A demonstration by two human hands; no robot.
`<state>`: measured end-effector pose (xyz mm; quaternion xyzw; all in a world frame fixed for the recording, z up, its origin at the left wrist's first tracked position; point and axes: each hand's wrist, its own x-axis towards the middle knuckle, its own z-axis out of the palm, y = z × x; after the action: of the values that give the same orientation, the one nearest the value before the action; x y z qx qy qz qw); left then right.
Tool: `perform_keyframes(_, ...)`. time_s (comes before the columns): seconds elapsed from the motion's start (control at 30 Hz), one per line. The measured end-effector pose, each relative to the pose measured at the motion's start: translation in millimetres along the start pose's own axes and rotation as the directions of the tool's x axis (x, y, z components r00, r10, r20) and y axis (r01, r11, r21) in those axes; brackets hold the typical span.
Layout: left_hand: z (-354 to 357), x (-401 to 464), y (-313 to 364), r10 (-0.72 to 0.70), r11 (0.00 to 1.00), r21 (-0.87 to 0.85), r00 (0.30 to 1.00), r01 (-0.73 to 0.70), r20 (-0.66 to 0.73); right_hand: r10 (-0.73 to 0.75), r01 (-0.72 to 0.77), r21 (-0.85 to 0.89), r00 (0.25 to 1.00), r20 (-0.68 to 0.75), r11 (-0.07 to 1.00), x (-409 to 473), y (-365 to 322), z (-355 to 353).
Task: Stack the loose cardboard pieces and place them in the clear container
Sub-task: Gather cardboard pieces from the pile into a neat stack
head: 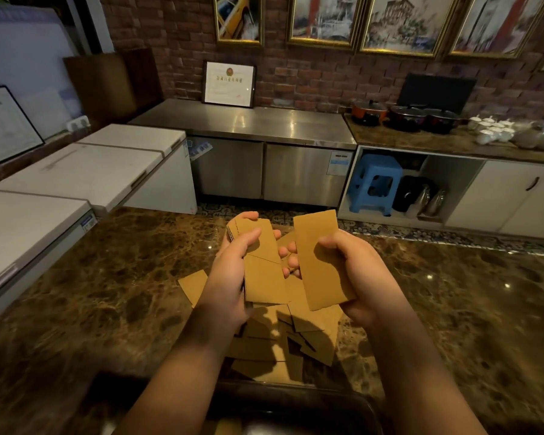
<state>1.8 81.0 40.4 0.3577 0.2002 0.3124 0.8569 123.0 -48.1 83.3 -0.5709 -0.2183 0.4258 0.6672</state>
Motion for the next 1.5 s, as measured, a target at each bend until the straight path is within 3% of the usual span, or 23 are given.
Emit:
perform_keyframes(0.27, 1, -2, -1, -0.007, 0.983, 0.182, 1.0, 0.003, 0.02, -0.019, 0.014, 0.05, 0.996, 0.091, 0.999, 5, 11, 4)
perform_keyframes(0.43, -1, -2, 0, -0.009, 0.989, 0.149, 0.999, 0.002, 0.047, -0.084, 0.082, -0.192, 0.996, -0.005, 0.978, 4, 17, 9)
perform_keyframes(0.57, -3, -1, -3, -0.022, 0.997, 0.08, 0.998, 0.017, 0.055, -0.154, 0.138, -0.242, 0.987, -0.048, 0.96, 7, 26, 12)
perform_keyframes(0.83, -10, 7, -11, -0.062, 0.998, -0.003, 0.986, 0.064, 0.155, -0.319, 0.246, -0.504, 0.946, -0.064, 0.828, 13, 42, 23)
perform_keyframes(1.0, -17, 12, -15, -0.026, 0.998, 0.064, 0.99, 0.018, 0.137, -0.191, 0.156, -0.477, 0.981, -0.025, 0.865, 22, 50, 19)
perform_keyframes(1.1, -26, 15, -7, -0.006, 1.0, 0.012, 0.998, 0.005, 0.062, -0.111, 0.029, -0.501, 0.985, -0.135, 0.865, 37, 43, -11)
perform_keyframes(1.2, -41, 20, 4, 0.0, 0.999, -0.051, 1.0, -0.001, -0.01, 0.066, -0.214, -0.648, 0.967, -0.245, 0.731, 55, 47, -57)
perform_keyframes(1.3, -48, 22, 8, 0.01, 0.997, -0.071, 0.999, -0.014, -0.046, 0.297, -0.464, -0.717, 0.886, -0.357, 0.52, 64, 74, -78)
perform_keyframes(1.43, -43, 24, 0, 0.016, 0.999, 0.041, 0.997, -0.013, -0.075, 0.268, -0.455, -0.862, 0.879, -0.394, 0.224, 84, 100, -65)
perform_keyframes(1.5, -40, 25, -4, 0.009, 0.997, 0.072, 0.996, -0.003, -0.084, 0.248, -0.464, -0.877, 0.871, -0.425, 0.124, 95, 107, -53)
